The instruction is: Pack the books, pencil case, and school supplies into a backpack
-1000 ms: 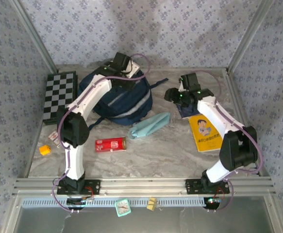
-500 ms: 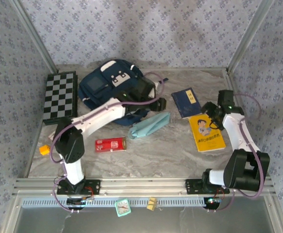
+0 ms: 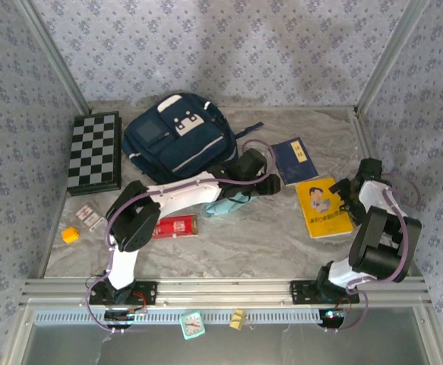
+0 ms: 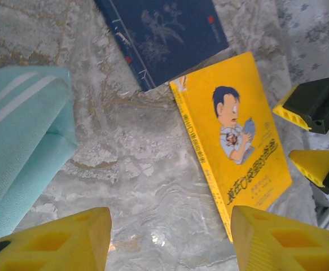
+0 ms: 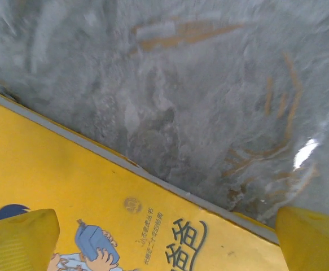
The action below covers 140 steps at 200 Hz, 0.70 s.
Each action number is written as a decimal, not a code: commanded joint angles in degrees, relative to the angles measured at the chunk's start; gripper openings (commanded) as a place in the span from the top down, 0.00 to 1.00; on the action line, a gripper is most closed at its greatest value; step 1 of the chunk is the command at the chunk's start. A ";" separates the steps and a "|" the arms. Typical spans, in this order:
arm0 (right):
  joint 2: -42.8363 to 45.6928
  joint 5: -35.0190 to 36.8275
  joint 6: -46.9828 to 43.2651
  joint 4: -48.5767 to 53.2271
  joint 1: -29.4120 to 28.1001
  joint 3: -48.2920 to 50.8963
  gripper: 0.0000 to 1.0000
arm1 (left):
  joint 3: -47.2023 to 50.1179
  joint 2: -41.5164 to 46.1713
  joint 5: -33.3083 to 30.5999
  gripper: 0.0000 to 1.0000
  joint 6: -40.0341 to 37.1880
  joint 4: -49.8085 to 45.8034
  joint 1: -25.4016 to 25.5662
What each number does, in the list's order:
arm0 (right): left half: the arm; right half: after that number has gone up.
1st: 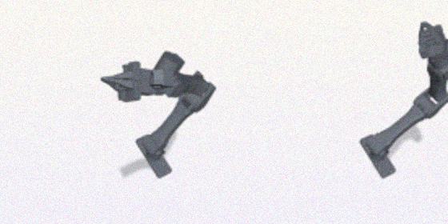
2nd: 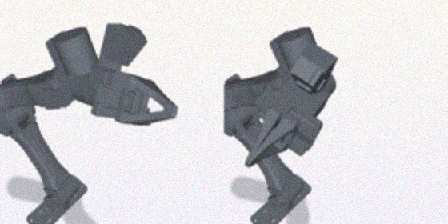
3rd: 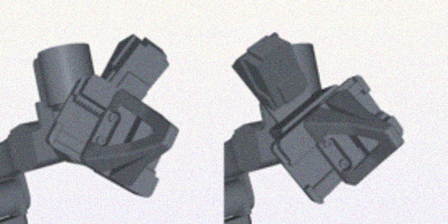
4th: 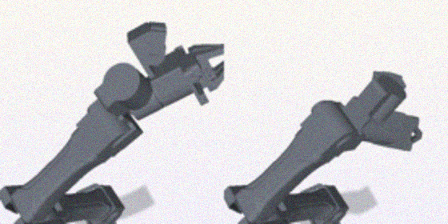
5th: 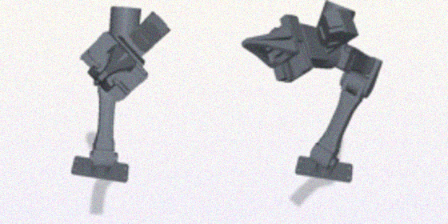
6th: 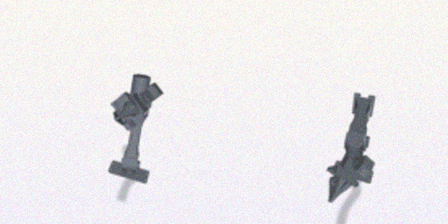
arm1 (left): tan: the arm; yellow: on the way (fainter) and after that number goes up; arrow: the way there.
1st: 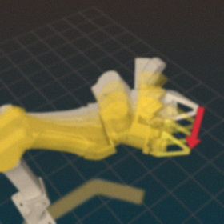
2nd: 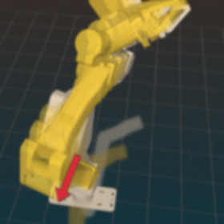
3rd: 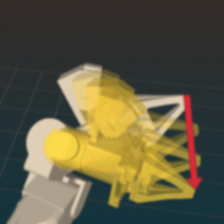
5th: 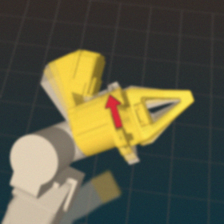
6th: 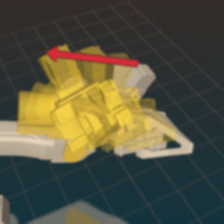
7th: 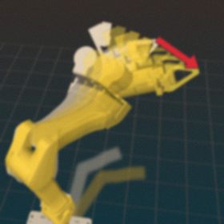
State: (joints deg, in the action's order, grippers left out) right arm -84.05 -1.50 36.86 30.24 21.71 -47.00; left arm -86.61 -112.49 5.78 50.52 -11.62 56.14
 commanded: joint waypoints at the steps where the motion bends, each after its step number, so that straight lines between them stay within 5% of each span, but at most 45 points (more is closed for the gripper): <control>1: -2.76 -7.52 0.76 -3.44 0.34 2.58 0.00 | -1.07 -0.84 -2.56 0.42 1.42 0.71 0.50; 99: 7.40 -18.93 7.76 -0.63 -14.59 10.41 0.00 | 0.87 -2.41 -2.62 0.42 3.00 1.54 0.01; 140: 10.24 -15.59 0.20 3.89 -9.96 8.42 0.07 | -2.56 -5.23 -3.60 0.47 0.78 -1.78 1.55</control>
State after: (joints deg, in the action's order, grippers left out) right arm -75.07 -16.01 40.91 29.78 8.49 -37.85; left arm -86.43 -115.70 2.24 52.29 -12.03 56.64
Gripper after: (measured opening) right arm 0.961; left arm 0.538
